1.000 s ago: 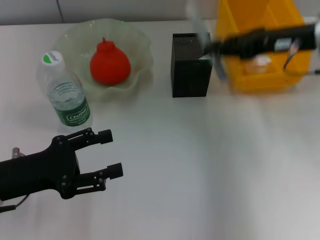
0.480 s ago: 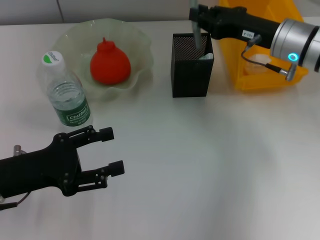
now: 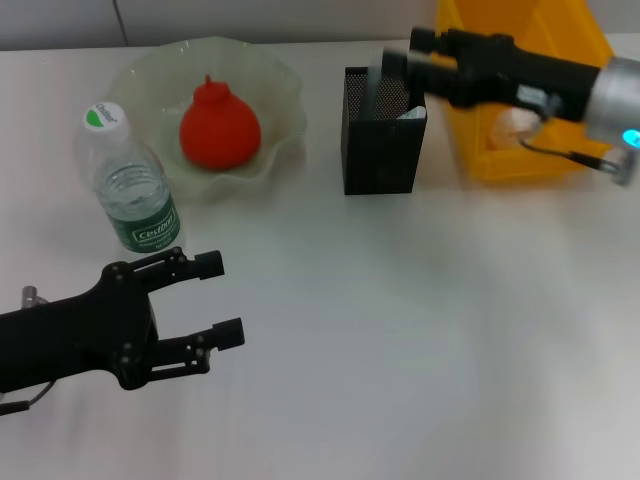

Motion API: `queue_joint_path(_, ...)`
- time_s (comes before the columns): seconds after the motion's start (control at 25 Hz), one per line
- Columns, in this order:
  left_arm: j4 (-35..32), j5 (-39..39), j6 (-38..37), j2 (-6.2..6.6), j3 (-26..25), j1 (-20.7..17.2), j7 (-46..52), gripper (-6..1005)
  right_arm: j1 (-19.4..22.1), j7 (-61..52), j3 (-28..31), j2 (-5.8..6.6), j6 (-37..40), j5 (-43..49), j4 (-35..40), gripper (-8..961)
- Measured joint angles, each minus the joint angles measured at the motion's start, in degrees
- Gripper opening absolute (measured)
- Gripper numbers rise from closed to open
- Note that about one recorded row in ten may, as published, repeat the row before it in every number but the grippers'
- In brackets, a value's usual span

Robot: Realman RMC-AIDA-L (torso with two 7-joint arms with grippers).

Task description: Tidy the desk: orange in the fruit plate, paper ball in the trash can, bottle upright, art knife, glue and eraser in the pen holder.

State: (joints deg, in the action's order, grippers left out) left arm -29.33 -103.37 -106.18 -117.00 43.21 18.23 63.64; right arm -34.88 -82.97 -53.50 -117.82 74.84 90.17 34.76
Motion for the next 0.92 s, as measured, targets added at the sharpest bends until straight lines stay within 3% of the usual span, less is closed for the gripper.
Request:
queue_joint_path(0.16,-0.4,0.2,-1.5,0.97,0.0,0.4,1.2,814,6.8,1.2,-5.4,2.79,17.4,5.6,8.2,636)
queue_joint_path(0.24,-0.4,0.1,-3.0,1.60,0.0,1.0,2.0,814,9.6,4.7,-4.9,2.89,25.1,9.5,9.6,688)
queue_joint_path(0.32,-0.5,0.1,-4.0,2.21,0.0,1.4,2.5,815,12.4,10.1,-3.0,2.04,30.4,12.0,9.2,740)
queue_joint_path(0.52,-1.1,0.2,-4.4,2.73,-0.1,1.9,3.3,814,14.3,14.2,-2.6,1.05,31.3,12.3,7.4,740)
queue_joint_path(0.92,-3.1,0.2,-4.5,2.82,-0.1,2.2,4.7,815,13.5,15.3,-2.6,1.04,31.5,12.3,5.0,740)
